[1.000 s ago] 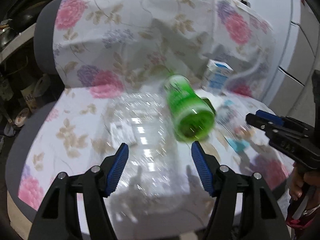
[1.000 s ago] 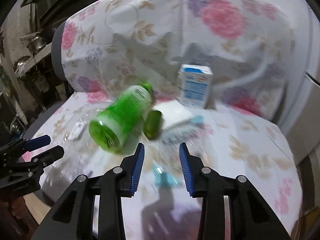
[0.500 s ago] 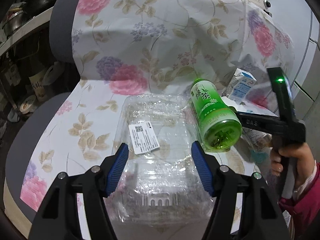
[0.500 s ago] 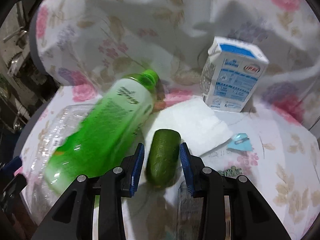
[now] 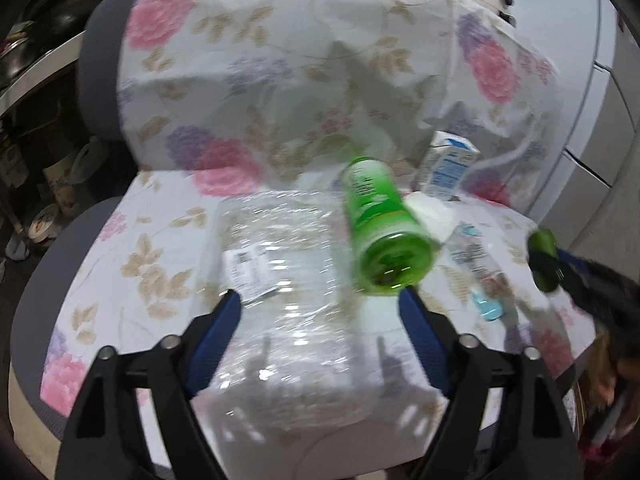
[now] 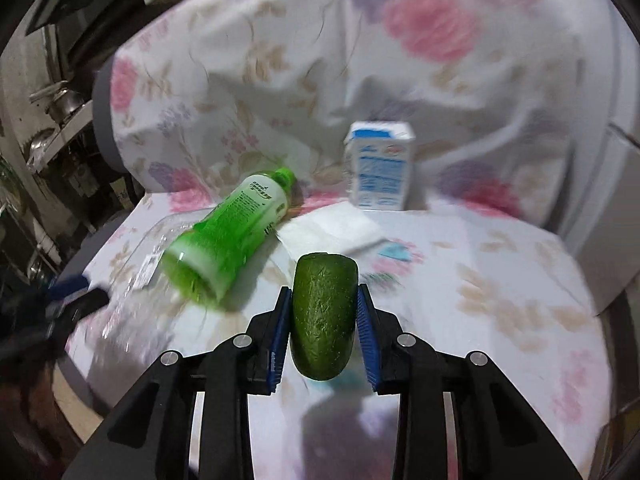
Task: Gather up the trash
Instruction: 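Grasp the dark green cucumber with the right gripper while the left gripper reaches the green tea bottle, then grasp the green tea bottle with the left gripper and lift while the right gripper holds the cucumber, then carry both items over the trash bin and open both grippers to drop them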
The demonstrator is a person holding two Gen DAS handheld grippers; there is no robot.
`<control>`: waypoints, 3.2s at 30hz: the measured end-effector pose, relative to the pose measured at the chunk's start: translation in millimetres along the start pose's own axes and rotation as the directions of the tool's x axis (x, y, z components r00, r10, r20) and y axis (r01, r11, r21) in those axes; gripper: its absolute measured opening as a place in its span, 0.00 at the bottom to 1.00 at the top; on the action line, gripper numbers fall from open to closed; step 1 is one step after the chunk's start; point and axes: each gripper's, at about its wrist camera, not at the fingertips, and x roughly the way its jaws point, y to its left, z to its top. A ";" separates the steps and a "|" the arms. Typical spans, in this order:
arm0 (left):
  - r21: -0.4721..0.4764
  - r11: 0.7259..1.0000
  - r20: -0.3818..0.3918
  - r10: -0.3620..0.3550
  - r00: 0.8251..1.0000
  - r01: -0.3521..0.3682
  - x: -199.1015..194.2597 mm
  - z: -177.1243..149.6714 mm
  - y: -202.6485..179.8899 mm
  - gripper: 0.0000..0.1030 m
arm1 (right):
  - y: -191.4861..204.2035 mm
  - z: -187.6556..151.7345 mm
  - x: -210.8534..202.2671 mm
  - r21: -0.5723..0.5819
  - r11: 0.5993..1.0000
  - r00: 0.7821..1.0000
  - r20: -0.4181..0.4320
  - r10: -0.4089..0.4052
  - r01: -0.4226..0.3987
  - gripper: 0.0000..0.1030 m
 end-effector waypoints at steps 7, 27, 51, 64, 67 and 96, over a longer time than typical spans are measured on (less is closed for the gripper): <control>0.045 0.999 -0.030 -0.018 0.999 0.020 38.9 19.4 -44.2 0.92 | -10.4 -34.3 -55.0 0.032 0.998 0.994 0.089 -0.066 0.063 0.32; 0.102 0.995 -0.068 0.002 0.998 0.005 2.0 -37.5 -77.6 0.65 | -20.0 -60.3 -94.8 0.088 0.995 0.992 0.119 -0.049 0.039 0.32; 0.154 0.978 -0.192 -0.113 0.975 0.143 19.3 -24.6 -110.1 0.82 | -31.9 -75.9 -114.5 0.121 0.991 0.991 0.119 -0.069 0.055 0.33; 0.107 0.981 -0.240 -0.131 0.962 0.161 53.7 -16.7 -106.8 0.59 | -46.6 -81.1 -109.8 0.144 0.988 0.992 0.102 -0.079 0.063 0.33; 0.135 0.979 -0.210 -0.123 0.970 0.153 48.6 -20.8 -109.5 0.58 | -45.5 -81.6 -107.3 0.146 0.988 0.993 0.094 -0.073 0.059 0.33; 0.327 0.806 -0.032 -0.512 0.859 0.493 -88.7 -94.3 -220.6 0.58 | -68.7 -143.1 -233.4 0.217 0.928 0.922 0.180 -0.342 0.302 0.32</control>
